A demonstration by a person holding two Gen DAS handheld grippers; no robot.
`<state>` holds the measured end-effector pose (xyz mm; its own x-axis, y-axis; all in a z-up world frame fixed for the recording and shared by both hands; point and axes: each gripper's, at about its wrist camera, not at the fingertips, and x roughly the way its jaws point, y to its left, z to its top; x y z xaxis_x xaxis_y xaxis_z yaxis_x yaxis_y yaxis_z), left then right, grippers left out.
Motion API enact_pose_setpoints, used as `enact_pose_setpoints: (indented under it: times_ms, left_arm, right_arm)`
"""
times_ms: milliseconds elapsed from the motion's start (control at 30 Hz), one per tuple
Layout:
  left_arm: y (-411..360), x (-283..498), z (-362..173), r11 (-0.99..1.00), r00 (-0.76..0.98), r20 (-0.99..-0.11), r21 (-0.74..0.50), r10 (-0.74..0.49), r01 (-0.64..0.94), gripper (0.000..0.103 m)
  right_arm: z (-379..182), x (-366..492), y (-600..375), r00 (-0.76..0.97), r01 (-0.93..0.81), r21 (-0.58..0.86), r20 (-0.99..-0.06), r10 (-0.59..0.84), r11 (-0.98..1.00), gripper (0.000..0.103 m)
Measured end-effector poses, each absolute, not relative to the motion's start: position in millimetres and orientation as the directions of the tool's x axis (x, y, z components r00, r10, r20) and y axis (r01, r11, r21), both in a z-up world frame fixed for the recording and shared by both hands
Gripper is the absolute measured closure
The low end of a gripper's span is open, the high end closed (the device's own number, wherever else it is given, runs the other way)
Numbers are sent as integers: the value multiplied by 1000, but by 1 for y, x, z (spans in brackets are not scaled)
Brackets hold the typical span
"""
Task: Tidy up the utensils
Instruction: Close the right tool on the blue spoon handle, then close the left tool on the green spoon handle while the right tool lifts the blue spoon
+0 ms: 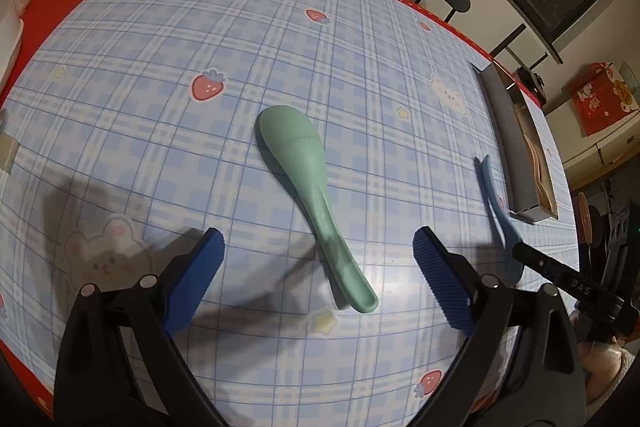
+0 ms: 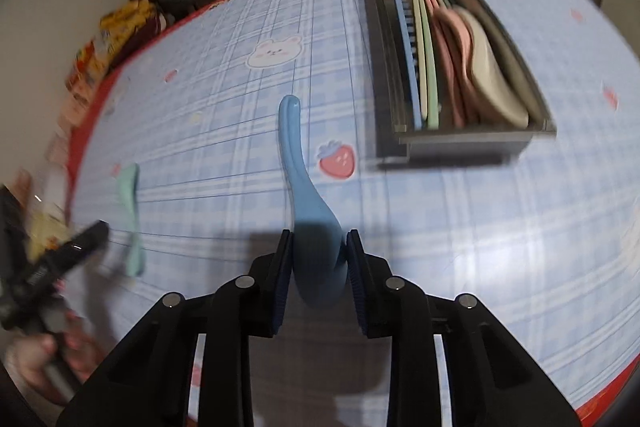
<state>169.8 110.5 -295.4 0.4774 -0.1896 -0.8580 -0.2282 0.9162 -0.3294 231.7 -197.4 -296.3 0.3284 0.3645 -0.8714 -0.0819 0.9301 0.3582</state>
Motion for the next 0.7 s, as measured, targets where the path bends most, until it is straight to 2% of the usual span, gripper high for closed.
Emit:
enact_pose_setpoints:
  times_ms: [133, 167, 233, 700]
  left_arm:
    - [108, 170, -296, 918, 473, -857, -334, -203, -212, 18]
    - [108, 171, -296, 918, 471, -858, -336, -207, -209, 20]
    - [108, 172, -298, 916, 465, -859, -343, -216, -208, 26]
    - [133, 194, -307, 876, 479, -853, -380, -208, -296, 39]
  right_arm:
    - [-296, 230, -211, 335, -12, 415, -856, 395, 910, 81]
    - [-296, 230, -213, 335, -1, 422, -854, 398, 907, 88]
    - [-299, 230, -220, 327, 31, 440, -853, 406, 898, 95]
    - [-303, 229, -216, 314, -22, 408, -864, 394, 913, 95]
